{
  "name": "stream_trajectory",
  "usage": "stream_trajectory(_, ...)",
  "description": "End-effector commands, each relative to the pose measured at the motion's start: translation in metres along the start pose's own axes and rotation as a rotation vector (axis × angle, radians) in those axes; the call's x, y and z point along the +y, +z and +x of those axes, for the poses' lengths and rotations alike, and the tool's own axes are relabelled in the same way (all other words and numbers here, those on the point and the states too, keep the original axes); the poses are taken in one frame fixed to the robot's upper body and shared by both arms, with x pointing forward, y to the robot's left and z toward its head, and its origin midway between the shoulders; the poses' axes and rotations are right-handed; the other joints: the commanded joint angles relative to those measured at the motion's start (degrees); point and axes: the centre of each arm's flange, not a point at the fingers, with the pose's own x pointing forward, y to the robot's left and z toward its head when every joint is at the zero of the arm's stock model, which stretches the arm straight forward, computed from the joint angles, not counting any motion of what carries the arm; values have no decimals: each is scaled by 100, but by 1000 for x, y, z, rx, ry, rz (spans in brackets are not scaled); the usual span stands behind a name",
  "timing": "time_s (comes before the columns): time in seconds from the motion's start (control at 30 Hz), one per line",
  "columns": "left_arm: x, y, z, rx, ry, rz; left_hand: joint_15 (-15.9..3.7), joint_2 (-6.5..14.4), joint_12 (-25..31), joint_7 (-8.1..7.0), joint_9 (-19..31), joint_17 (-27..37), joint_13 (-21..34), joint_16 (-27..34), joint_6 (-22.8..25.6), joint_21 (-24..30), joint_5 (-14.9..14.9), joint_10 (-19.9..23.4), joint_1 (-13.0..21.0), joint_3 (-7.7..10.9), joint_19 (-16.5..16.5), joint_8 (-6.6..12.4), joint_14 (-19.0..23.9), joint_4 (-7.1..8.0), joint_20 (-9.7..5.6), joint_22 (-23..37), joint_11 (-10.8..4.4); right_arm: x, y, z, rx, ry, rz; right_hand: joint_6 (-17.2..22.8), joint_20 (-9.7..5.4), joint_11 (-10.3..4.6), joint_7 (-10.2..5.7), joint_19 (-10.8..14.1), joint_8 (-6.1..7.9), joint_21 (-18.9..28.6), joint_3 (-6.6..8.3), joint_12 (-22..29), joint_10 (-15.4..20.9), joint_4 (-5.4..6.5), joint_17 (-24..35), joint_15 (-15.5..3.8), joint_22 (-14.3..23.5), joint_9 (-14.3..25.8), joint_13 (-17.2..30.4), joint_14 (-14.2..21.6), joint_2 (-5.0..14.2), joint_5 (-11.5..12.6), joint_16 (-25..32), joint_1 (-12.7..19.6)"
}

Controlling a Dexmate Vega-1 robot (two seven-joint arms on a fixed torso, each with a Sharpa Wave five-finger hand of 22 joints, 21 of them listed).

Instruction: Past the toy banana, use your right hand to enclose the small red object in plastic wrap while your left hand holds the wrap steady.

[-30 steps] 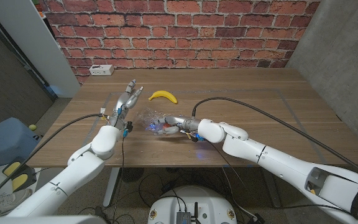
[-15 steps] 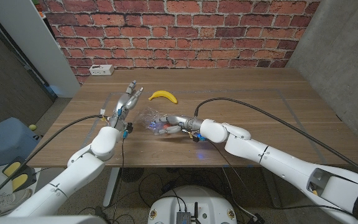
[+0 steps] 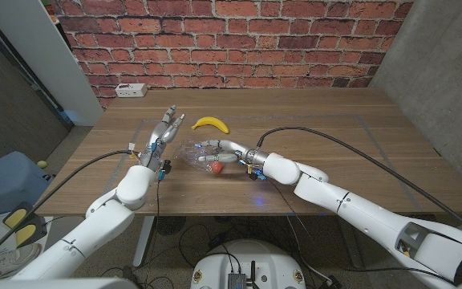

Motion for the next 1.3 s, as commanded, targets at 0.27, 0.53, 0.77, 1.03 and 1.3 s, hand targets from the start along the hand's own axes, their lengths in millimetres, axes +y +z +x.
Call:
stream_trajectory(0.27,7,-5,-4,-21,-23,6,31,-28,38,5,11,-13,2,13,16,57,41,-21,-98,40,32,48,-38,1,54,18,12,-31,0,-18,-70,-247,133,176,-23,13,7,47,74,1,-29,46,121,-23,16,-23,10,17,25,95,-48,43,65,6)
stream_trajectory(0.53,19,-11,-3,-60,-44,-7,-20,-80,76,48,5,-46,-4,10,151,124,40,75,-201,73,185,74,-6,-78,-487,1,112,-43,-5,-23,-63,-352,196,264,-34,25,75,88,94,12,-6,78,220,-40,21,-19,12,18,26,194,13,62,103,19)
stream_trajectory(0.77,30,-17,3,-90,-80,-28,-53,-92,106,94,3,-66,-8,20,281,146,40,176,-232,106,239,98,53,-133,-701,-15,140,-49,-8,-27,-52,-442,246,319,-34,57,148,142,102,29,3,94,282,-56,22,-22,14,18,27,265,30,66,123,21)
stream_trajectory(1.03,42,-21,10,-114,-144,-34,-84,-100,114,108,2,-73,-10,21,357,155,39,213,-244,120,262,111,77,-159,-709,-23,120,-52,-15,-39,-56,-563,330,394,46,92,257,253,106,61,22,125,407,-92,18,-10,16,18,27,412,49,69,159,35)
stream_trajectory(1.3,53,-22,10,-110,-170,-28,-99,-107,100,108,2,-77,-11,9,358,151,39,193,-260,129,252,97,60,-174,-653,-28,99,-65,-27,-65,-5,-744,336,655,323,124,329,-168,138,-121,32,160,648,-142,17,-120,10,16,23,600,50,58,177,-1)
